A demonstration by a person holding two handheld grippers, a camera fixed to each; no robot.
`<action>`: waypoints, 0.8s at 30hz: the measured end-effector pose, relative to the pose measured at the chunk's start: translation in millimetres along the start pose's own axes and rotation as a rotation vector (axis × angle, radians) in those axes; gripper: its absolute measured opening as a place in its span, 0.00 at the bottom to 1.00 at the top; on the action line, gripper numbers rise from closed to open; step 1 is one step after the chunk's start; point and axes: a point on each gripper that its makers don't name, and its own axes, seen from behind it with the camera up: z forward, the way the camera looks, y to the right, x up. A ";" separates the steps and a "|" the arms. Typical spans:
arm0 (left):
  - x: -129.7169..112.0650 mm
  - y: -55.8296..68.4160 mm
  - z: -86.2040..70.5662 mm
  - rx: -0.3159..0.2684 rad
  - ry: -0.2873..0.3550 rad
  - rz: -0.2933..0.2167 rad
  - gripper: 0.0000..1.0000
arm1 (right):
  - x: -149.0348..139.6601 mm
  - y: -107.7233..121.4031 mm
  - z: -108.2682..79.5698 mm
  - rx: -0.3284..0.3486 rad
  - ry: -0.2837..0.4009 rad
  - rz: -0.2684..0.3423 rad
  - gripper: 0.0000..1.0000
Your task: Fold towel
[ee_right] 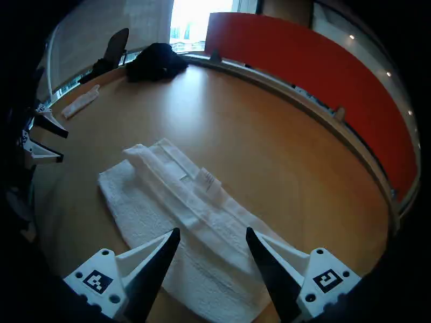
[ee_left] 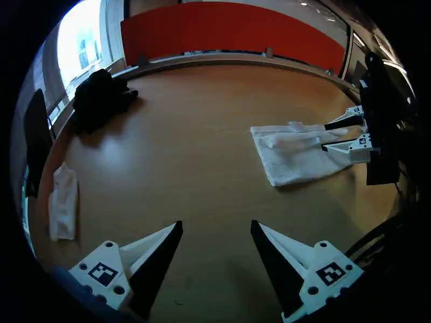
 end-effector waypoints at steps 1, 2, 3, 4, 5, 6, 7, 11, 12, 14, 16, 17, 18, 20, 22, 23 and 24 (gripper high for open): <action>-0.5 -0.4 -0.1 0.001 -0.001 0.000 0.94 | 0.5 1.1 0.9 -0.002 0.000 -0.001 0.95; -1.1 -0.8 -0.3 0.002 -0.001 0.000 0.94 | 1.0 2.1 1.9 -0.004 -0.001 -0.002 0.95; -1.6 -1.3 -0.4 0.003 -0.002 0.000 0.94 | 1.7 3.5 2.8 -0.006 -0.001 -0.003 0.95; -2.0 -1.8 -0.6 0.004 -0.003 0.000 0.94 | 2.5 4.9 3.5 -0.008 0.000 -0.004 0.95; -2.4 -2.2 -0.8 0.004 -0.003 0.000 0.94 | 3.4 6.2 4.2 -0.010 0.000 -0.004 0.95; -2.7 -2.6 -1.0 0.005 -0.004 0.000 0.94 | 4.4 7.9 4.9 -0.012 0.001 -0.005 0.95; -2.6 -2.8 -1.3 0.005 -0.003 -0.001 0.94 | 5.4 9.5 5.5 -0.014 0.001 -0.005 0.95; -1.8 -3.4 -2.3 0.004 -0.001 -0.004 0.94 | 9.8 16.3 7.7 -0.022 0.004 -0.009 0.95; -1.4 -3.6 -2.5 0.004 0.000 -0.004 0.94 | 11.1 18.2 8.3 -0.025 0.004 -0.011 0.95; -0.6 -3.8 -2.8 0.004 0.000 -0.004 0.94 | 13.7 21.6 9.4 -0.029 0.005 -0.014 0.95; 0.2 -3.9 -3.4 0.005 0.001 -0.004 0.94 | 16.6 25.2 10.6 -0.034 0.006 -0.016 0.95; 0.7 -4.0 -3.8 0.005 0.002 -0.004 0.94 | 18.0 26.9 11.2 -0.036 0.007 -0.017 0.95; 1.1 -4.1 -4.2 0.004 0.003 -0.005 0.94 | 19.6 28.6 11.9 -0.039 0.007 -0.018 0.95; 1.7 -4.3 -5.2 0.003 0.005 -0.008 0.94 | 22.4 31.5 13.3 -0.042 0.008 -0.019 0.95; 2.1 -4.7 -6.0 0.003 0.007 -0.011 0.94 | 25.3 34.5 14.9 -0.045 0.009 -0.020 0.95; 2.3 -5.0 -6.4 0.003 0.007 -0.012 0.94 | 26.6 35.8 15.7 -0.046 0.009 -0.021 0.95; 2.4 -5.4 -6.9 0.004 0.008 -0.013 0.94 | 28.0 37.3 16.7 -0.048 0.010 -0.022 0.95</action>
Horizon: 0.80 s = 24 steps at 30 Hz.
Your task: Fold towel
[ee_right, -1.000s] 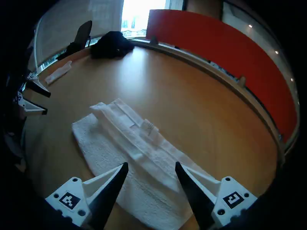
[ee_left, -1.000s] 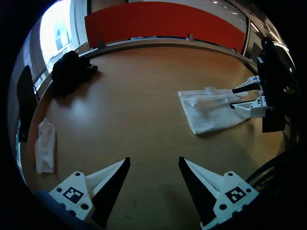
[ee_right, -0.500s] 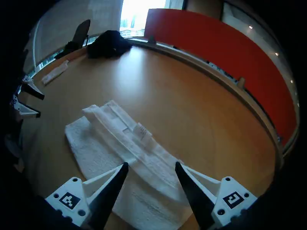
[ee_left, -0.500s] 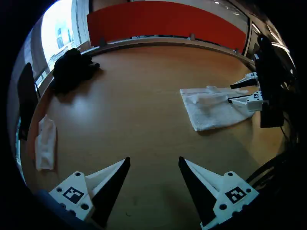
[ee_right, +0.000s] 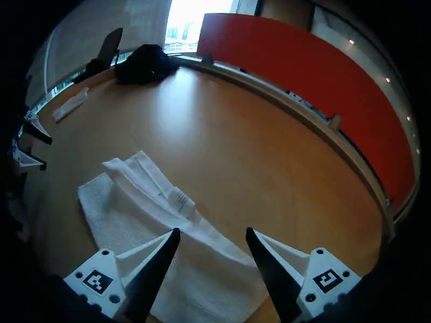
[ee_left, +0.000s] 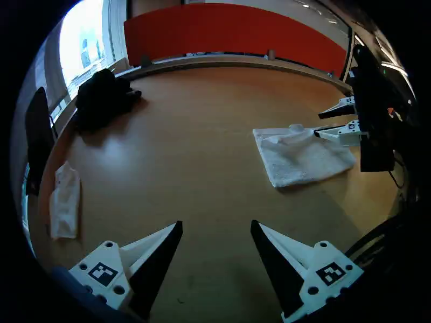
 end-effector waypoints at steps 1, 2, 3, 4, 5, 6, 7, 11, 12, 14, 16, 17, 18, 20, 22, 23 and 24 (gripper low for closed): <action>0.1 -0.3 -0.4 0.001 0.000 0.000 0.94 | 1.1 1.1 1.0 -0.001 0.000 -0.001 0.95; 0.2 -0.7 -0.8 0.001 0.001 0.000 0.94 | 2.3 2.2 1.9 -0.002 0.001 -0.002 0.95; 0.3 -1.0 -1.2 0.002 0.001 -0.001 0.94 | 3.4 3.4 2.9 -0.003 0.001 -0.003 0.95; 0.3 -1.2 -1.5 0.002 0.001 -0.001 0.94 | 4.3 4.4 3.7 -0.005 0.001 -0.004 0.95; 0.3 -1.4 -1.9 0.002 0.002 -0.001 0.94 | 5.1 5.4 4.4 -0.006 0.001 -0.005 0.95; 0.3 -1.6 -2.3 0.002 0.002 -0.001 0.94 | 6.0 6.4 5.2 -0.007 0.002 -0.006 0.95; 0.2 -2.0 -2.6 0.003 0.002 -0.001 0.94 | 6.6 7.3 5.6 -0.008 0.002 -0.006 0.95; -0.4 -3.7 -4.3 0.007 0.002 -0.002 0.94 | 8.3 10.6 7.2 -0.013 0.003 -0.007 0.95; -0.5 -4.2 -4.9 0.008 0.003 -0.003 0.94 | 8.6 11.5 7.5 -0.015 0.003 -0.007 0.95; -0.5 -5.2 -5.7 0.009 0.004 -0.004 0.94 | 9.5 12.9 7.9 -0.017 0.005 -0.005 0.95; -0.1 -6.4 -6.5 0.012 0.005 -0.004 0.94 | 11.1 13.5 8.3 -0.018 0.009 -0.003 0.95; 0.0 -6.9 -6.9 0.013 0.006 -0.004 0.94 | 12.0 13.7 8.4 -0.018 0.011 -0.002 0.95; 0.2 -7.6 -7.2 0.015 0.007 -0.005 0.94 | 12.9 13.7 8.3 -0.017 0.013 -0.001 0.95; 0.1 -8.6 -7.7 0.016 0.008 -0.007 0.94 | 13.8 13.3 7.6 -0.017 0.015 -0.003 0.95; -0.1 -9.1 -8.1 0.017 0.009 -0.008 0.94 | 14.5 12.6 6.7 -0.016 0.017 -0.005 0.95; -0.3 -9.2 -8.2 0.017 0.010 -0.009 0.94 | 14.8 12.2 6.3 -0.016 0.017 -0.006 0.95; -0.5 -9.2 -8.5 0.017 0.010 -0.009 0.94 | 15.0 11.7 5.7 -0.016 0.018 -0.007 0.95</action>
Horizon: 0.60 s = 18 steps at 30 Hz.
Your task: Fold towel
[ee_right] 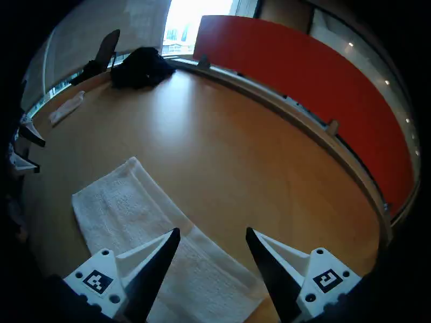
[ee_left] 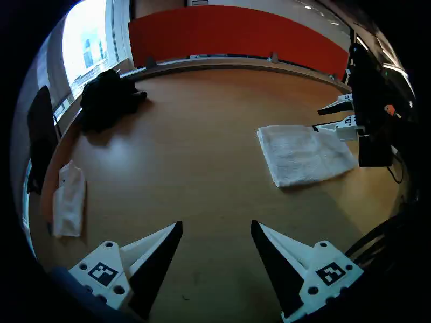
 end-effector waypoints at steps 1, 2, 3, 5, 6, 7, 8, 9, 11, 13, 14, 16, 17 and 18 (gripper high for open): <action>-0.1 0.1 -0.3 0.000 0.000 0.001 0.94 | -0.1 -0.6 -0.6 0.001 0.001 0.000 0.95; -0.3 0.2 -0.6 0.000 0.000 0.001 0.94 | -0.1 -1.1 -1.2 0.001 0.001 0.001 0.95; -0.4 0.4 -0.9 0.000 0.001 0.002 0.94 | -0.5 -1.8 -2.2 0.002 0.002 0.002 0.95; -0.4 1.0 -1.7 0.000 0.001 0.004 0.94 | -1.9 -3.2 -4.4 0.003 0.002 0.006 0.95; -0.3 1.3 -2.1 0.000 0.002 0.005 0.94 | -3.1 -4.0 -5.9 0.004 0.002 0.008 0.95; -0.3 1.4 -2.6 0.000 0.003 0.005 0.94 | -4.6 -4.9 -7.5 0.005 0.002 0.011 0.95; -0.3 1.6 -3.0 0.001 0.003 0.006 0.94 | -6.0 -5.8 -9.2 0.006 0.001 0.013 0.95; -0.3 1.7 -3.4 0.001 0.004 0.006 0.94 | -8.0 -6.8 -11.2 0.007 0.001 0.016 0.95; -0.2 1.9 -3.9 0.001 0.005 0.005 0.94 | -12.3 -8.6 -15.3 0.008 -0.001 0.021 0.95; 0.0 2.2 -4.5 0.001 0.006 0.005 0.94 | -17.4 -10.3 -20.1 0.008 -0.003 0.028 0.95; 0.2 2.5 -4.7 0.001 0.007 0.005 0.94 | -19.9 -11.0 -22.5 0.008 -0.004 0.031 0.95; 0.5 2.9 -5.4 0.002 0.008 0.008 0.94 | -25.4 -12.1 -27.9 0.007 -0.006 0.039 0.95; 0.6 3.1 -5.7 0.002 0.008 0.009 0.94 | -27.9 -12.5 -30.5 0.007 -0.007 0.042 0.95; 0.8 3.4 -6.1 0.002 0.009 0.010 0.94 | -30.8 -12.8 -33.4 0.006 -0.008 0.046 0.95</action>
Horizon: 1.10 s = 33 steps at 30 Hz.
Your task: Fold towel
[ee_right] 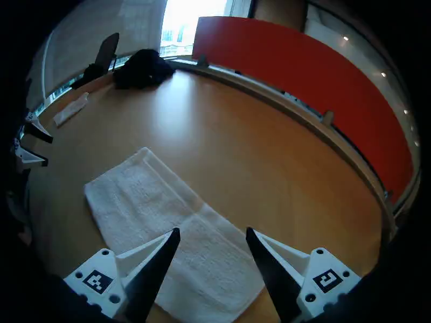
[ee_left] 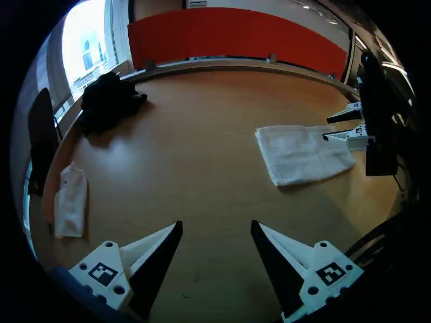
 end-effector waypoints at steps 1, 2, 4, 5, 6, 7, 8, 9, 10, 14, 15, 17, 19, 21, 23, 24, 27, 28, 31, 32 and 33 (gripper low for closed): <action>0.1 0.2 -0.4 0.000 0.001 0.001 0.94 | -2.6 0.1 -2.6 -0.002 -0.001 0.003 0.95; 0.2 0.3 -0.8 0.000 0.001 0.002 0.94 | -5.1 0.3 -5.2 -0.003 -0.002 0.006 0.95; 0.1 0.7 -1.8 0.000 0.001 0.002 0.94 | -10.6 0.4 -10.5 -0.006 -0.004 0.013 0.95; 0.0 0.9 -2.3 0.000 0.001 0.002 0.94 | -13.1 0.4 -13.0 -0.006 -0.005 0.015 0.95; -0.3 1.0 -2.9 0.000 0.001 0.002 0.94 | -16.1 0.4 -15.9 -0.007 -0.007 0.018 0.95; -0.5 1.1 -3.4 0.001 0.001 0.002 0.94 | -18.8 0.4 -18.4 -0.007 -0.009 0.020 0.95; -0.8 1.1 -3.9 0.001 0.001 0.001 0.94 | -21.5 0.3 -21.0 -0.007 -0.011 0.022 0.95; -1.1 1.1 -4.5 0.001 0.001 0.001 0.94 | -24.7 0.2 -23.9 -0.007 -0.014 0.023 0.95; -1.4 0.9 -4.9 0.002 0.001 0.001 0.94 | -27.7 0.0 -26.6 -0.006 -0.017 0.024 0.95; -2.1 0.3 -6.7 0.005 0.001 0.001 0.94 | -40.8 0.3 -37.1 -0.007 -0.029 0.028 0.95; -2.3 0.2 -7.0 0.006 0.001 0.001 0.94 | -43.9 0.5 -39.4 -0.007 -0.032 0.029 0.95; -2.7 -0.1 -7.7 0.008 0.000 0.003 0.94 | -49.9 1.2 -43.5 -0.009 -0.038 0.032 0.95; -3.0 0.0 -8.5 0.008 0.000 0.004 0.94 | -54.9 2.1 -47.3 -0.011 -0.042 0.036 0.95; -3.2 0.3 -9.2 0.008 -0.001 0.005 0.94 | -59.1 2.9 -50.8 -0.012 -0.045 0.040 0.95; -3.5 0.4 -10.0 0.009 -0.002 0.006 0.94 | -63.6 3.8 -54.5 -0.012 -0.049 0.043 0.95; -3.7 0.4 -10.3 0.009 -0.002 0.007 0.94 | -65.7 4.2 -56.3 -0.013 -0.051 0.044 0.95; -4.6 0.3 -10.8 0.011 -0.003 0.008 0.94 | -72.3 5.7 -61.4 -0.015 -0.059 0.045 0.95; -4.9 0.4 -10.8 0.011 -0.004 0.007 0.94 | -74.2 5.9 -63.2 -0.015 -0.062 0.046 0.95; -5.7 0.8 -10.9 0.012 -0.005 0.007 0.94 | -79.3 6.4 -68.1 -0.016 -0.068 0.046 0.95; -5.9 0.9 -11.0 0.012 -0.005 0.007 0.94 | -80.9 6.6 -69.7 -0.017 -0.069 0.046 0.95; -6.0 1.0 -11.1 0.012 -0.005 0.007 0.94 | -82.5 6.7 -71.2 -0.017 -0.070 0.046 0.95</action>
